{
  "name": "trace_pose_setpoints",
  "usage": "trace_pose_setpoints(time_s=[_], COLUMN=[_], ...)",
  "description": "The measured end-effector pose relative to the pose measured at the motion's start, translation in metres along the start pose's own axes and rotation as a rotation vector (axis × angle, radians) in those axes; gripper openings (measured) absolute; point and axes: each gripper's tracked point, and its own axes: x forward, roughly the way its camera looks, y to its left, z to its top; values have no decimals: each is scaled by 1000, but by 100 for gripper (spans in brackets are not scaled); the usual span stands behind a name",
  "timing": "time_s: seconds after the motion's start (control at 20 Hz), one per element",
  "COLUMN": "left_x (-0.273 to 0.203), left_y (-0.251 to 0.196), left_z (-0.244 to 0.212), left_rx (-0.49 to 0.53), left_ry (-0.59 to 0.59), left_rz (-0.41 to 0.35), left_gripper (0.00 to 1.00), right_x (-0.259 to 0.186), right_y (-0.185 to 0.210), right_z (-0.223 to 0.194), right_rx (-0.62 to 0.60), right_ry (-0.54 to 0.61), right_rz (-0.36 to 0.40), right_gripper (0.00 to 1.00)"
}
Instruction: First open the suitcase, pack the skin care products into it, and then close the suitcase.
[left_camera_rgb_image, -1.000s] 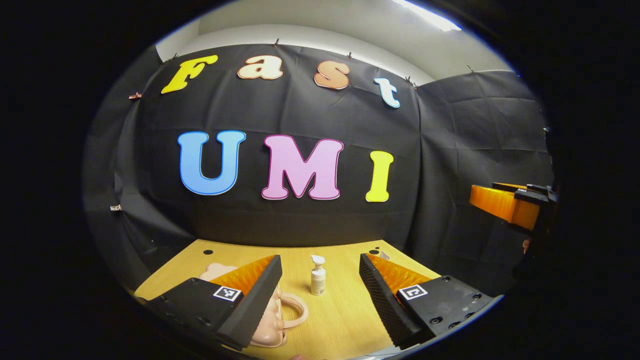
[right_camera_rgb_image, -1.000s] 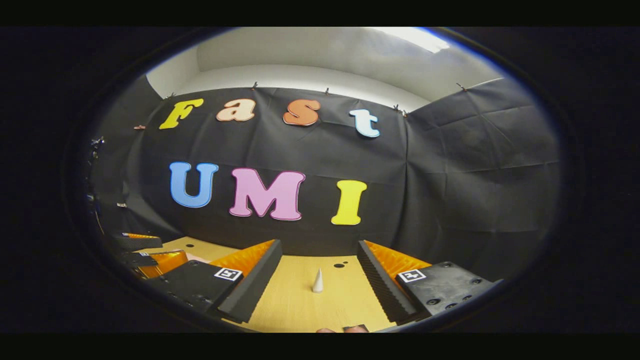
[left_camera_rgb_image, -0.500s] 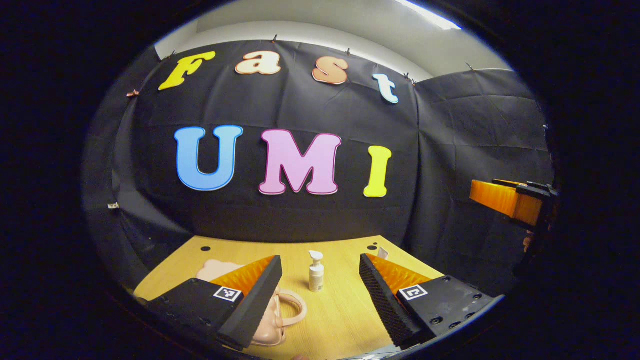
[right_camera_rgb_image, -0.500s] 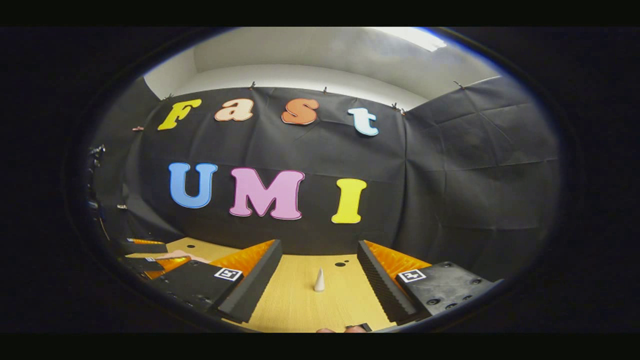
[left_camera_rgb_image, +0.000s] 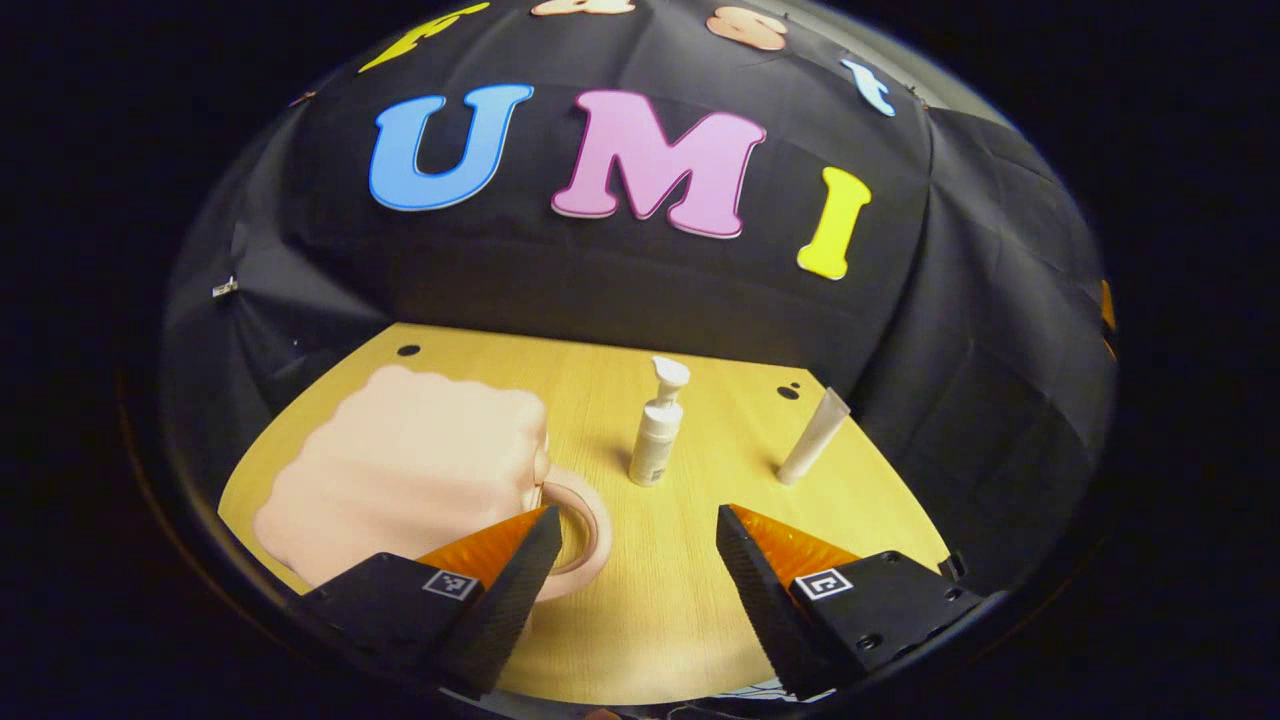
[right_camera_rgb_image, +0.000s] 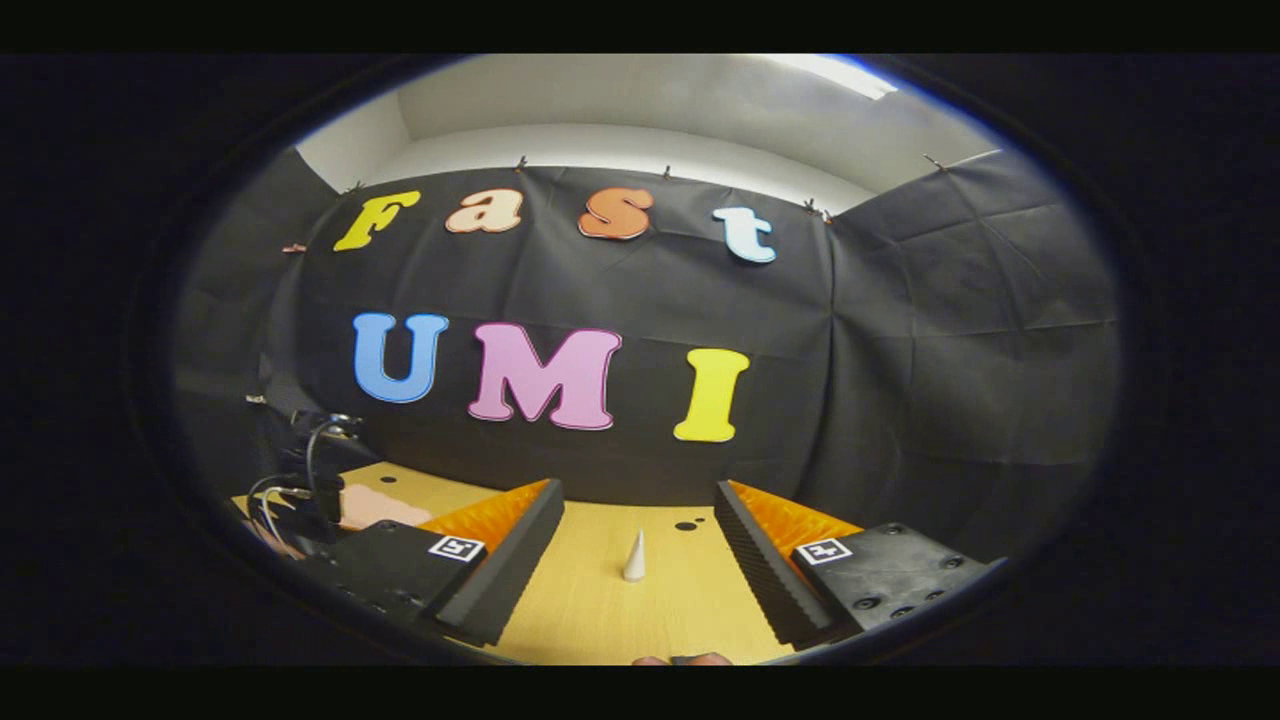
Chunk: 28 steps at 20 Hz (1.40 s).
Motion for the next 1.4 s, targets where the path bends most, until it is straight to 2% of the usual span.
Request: trace_pose_setpoints(time_s=[0.3, 0.45, 0.6, 0.7, 0.8, 0.85, 0.9, 0.95, 1.0, 1.1, 1.2, 1.25, 1.4], left_x=[57, 70, 85, 93, 101, 101, 99, 97, 92, 79, 60, 49, 10], left_y=[11, 16, 9, 15, 24, 21, 18, 14, 11, 11, 7, 9, 27], left_z=[-26, -42, -47, -52, -56, -56, -49, -40, -30, -12, 8, 22, 74], left_rx=[-16, -3, 35, 72, 116, 141, 175, 205, 223, 201, 172, 192, 267], left_ry=[184, 255, 276, 294, 318, 328, 319, 307, 294, 290, 278, 262, 189], left_rz=[149, 230, 237, 257, 265, 237, 207, 185, 177, 175, 134, 119, 111], left_gripper=[99, 99, 99, 87, 44, 20, 23, 14, 13, 11, 7, 10, 10], right_x=[46, 65, 77, 77, 77, 76, 75, 75, 74, 75, 78, 81, 92], right_y=[3, 2, -15, -23, -33, -37, -41, -43, -43, -39, -32, -27, -5], right_z=[-58, -68, -82, -97, -99, -100, -103, -105, -108, -113, -113, -111, -104], right_rx=[-14, 35, 51, 49, 41, 34, 29, 28, 29, 40, 58, 68, 89], right_ry=[113, 145, 156, 202, 209, 209, 214, 221, 227, 243, 249, 244, 238], right_rz=[176, 264, 289, 300, 298, 296, 290, 287, 285, 281, 277, 273, 274], right_gripper=[97, 97, 96, 97, 97, 97, 96, 97, 96, 97, 97, 97, 97])
